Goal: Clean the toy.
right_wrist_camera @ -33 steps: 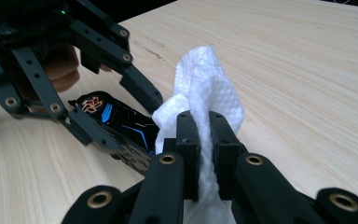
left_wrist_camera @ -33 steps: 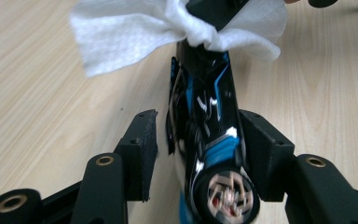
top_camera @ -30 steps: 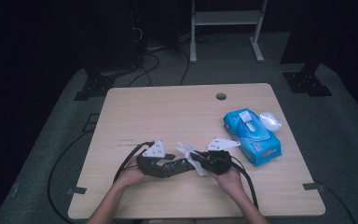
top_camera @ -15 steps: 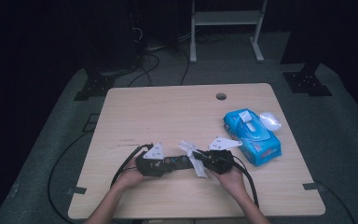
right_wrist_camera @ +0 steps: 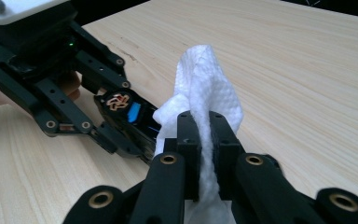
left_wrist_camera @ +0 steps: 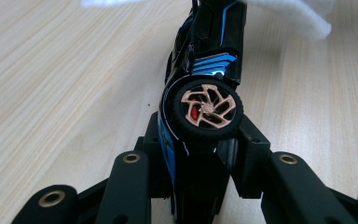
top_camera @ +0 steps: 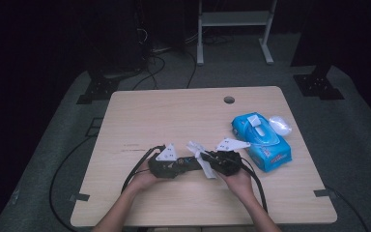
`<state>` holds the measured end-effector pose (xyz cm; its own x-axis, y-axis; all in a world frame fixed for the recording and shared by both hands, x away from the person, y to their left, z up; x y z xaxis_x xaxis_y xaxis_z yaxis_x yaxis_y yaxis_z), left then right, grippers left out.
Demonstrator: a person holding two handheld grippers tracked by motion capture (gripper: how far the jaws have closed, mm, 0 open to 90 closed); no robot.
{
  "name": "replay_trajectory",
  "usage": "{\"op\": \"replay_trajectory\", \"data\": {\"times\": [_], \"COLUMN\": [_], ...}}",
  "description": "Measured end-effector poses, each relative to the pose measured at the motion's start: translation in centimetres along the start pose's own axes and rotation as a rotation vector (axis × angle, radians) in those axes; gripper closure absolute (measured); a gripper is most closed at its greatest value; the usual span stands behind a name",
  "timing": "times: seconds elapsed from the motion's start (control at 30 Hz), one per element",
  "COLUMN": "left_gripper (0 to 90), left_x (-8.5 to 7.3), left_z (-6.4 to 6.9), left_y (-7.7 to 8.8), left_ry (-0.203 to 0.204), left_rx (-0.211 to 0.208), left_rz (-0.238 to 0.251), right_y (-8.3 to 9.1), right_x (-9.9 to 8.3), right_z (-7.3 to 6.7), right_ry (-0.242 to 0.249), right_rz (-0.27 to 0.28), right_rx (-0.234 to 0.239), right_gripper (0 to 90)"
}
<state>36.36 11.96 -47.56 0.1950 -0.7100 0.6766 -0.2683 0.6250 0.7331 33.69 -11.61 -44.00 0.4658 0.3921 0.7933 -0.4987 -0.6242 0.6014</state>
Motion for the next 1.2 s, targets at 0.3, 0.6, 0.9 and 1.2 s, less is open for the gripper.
{"op": "replay_trajectory", "data": {"times": [0.3, 0.6, 0.9, 1.2], "left_gripper": [61.2, 65.2, 63.5, 52.4], "left_x": [-0.5, -0.3, 0.2, 0.7], "left_z": [-0.5, -0.7, -1.3, -1.5], "left_y": [0.4, 0.0, -0.2, 1.2], "left_ry": [0.045, 0.031, 0.087, 0.125], "left_rx": [-0.007, 0.014, -0.012, -0.058], "left_rz": [0.015, 0.023, 0.028, 0.086], "right_y": [0.0, 0.2, 0.2, 0.2], "right_x": [-0.3, -0.3, -0.3, -0.5], "right_z": [0.3, 0.9, 1.7, 1.7], "right_ry": [-0.001, -0.002, -0.037, -0.043], "right_rz": [0.004, 0.006, 0.012, 0.023], "right_rx": [-0.006, -0.033, -0.032, -0.023], "right_gripper": [84.6, 84.6, 84.4, 84.3]}}
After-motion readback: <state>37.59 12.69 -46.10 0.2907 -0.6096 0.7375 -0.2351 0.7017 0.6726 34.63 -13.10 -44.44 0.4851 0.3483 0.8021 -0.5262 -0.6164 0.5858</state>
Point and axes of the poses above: each handheld gripper's, and its own axes: y roughly backward along the jaws, x roughly out of its top, z roughly to its right, the point moved 1 cm from there along -y, roughly forward along the jaws, and after that the axes turned 8 degrees about -z, right-handed, at the moved point
